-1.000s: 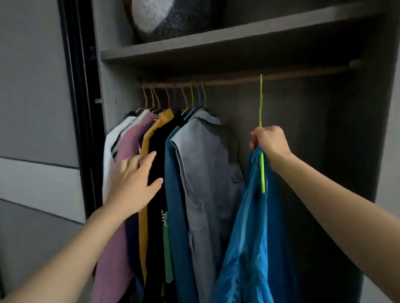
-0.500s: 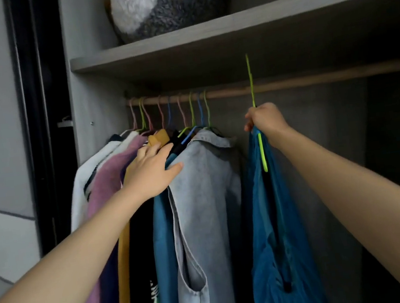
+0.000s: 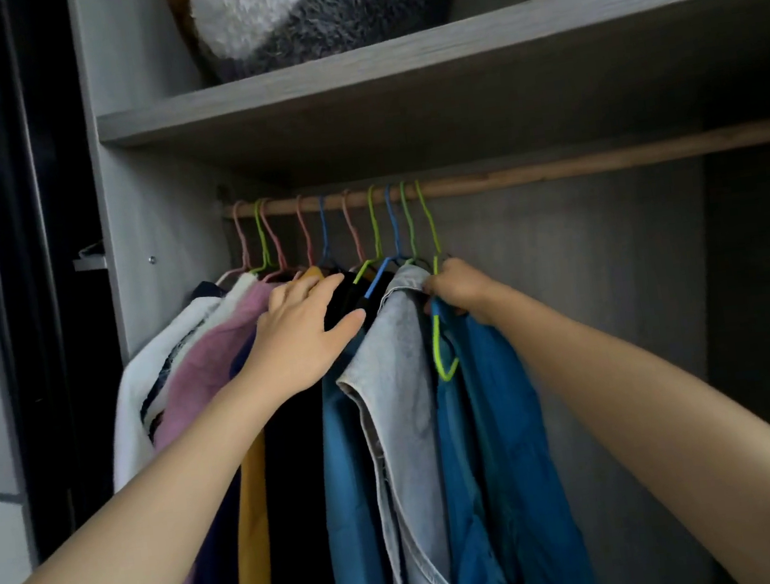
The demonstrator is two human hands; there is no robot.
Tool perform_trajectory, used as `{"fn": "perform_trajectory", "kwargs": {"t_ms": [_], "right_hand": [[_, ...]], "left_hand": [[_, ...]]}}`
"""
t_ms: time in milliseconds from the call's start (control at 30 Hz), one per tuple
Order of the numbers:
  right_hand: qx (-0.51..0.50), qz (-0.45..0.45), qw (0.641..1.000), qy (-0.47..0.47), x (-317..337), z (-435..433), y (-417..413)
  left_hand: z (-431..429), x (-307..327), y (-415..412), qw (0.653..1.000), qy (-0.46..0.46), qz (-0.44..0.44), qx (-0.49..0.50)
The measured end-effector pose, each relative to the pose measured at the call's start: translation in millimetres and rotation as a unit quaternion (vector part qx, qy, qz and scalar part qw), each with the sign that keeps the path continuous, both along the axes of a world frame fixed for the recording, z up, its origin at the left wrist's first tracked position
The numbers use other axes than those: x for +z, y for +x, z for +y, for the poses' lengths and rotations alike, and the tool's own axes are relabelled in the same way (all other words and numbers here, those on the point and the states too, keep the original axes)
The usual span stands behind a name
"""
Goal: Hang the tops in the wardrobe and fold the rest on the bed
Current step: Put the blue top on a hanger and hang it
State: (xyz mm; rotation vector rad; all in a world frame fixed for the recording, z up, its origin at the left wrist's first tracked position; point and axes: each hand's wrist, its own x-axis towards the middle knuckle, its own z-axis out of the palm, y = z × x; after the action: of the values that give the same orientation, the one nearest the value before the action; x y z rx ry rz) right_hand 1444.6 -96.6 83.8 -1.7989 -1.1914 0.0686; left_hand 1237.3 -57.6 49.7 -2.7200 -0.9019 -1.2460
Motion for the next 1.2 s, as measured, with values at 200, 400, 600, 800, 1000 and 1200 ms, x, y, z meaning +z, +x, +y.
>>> {"fn": "perform_trajectory", "kwargs": {"t_ms": [200, 400, 600, 800, 1000, 1200], "right_hand": [[-0.036, -0.110, 0.993, -0.021, -8, -16, -10], [-0.202, -0.175, 0.960, -0.086, 3, -107, 21], [-0.513, -0.246, 0.808, -0.152, -5, -238, 57], [-0.530, -0.160, 0.808, -0.199, -32, -290, 96], [-0.500, -0.015, 0.859, -0.108, -43, -285, 104], [-0.557, -0.136, 0.815, -0.083, -37, -269, 94]], "left_hand": [[-4, 2, 11, 0.997, 0.047, -0.011, -0.057], [-37, 2, 48, 0.965, 0.253, -0.003, -0.061], [-77, -10, 97, 0.964, 0.249, 0.072, -0.064], [-90, -36, 128, 0.960, 0.238, 0.107, -0.105], [-82, -52, 126, 0.962, 0.222, 0.065, -0.143], [-59, -75, 137, 0.966, 0.208, 0.024, -0.151]]}}
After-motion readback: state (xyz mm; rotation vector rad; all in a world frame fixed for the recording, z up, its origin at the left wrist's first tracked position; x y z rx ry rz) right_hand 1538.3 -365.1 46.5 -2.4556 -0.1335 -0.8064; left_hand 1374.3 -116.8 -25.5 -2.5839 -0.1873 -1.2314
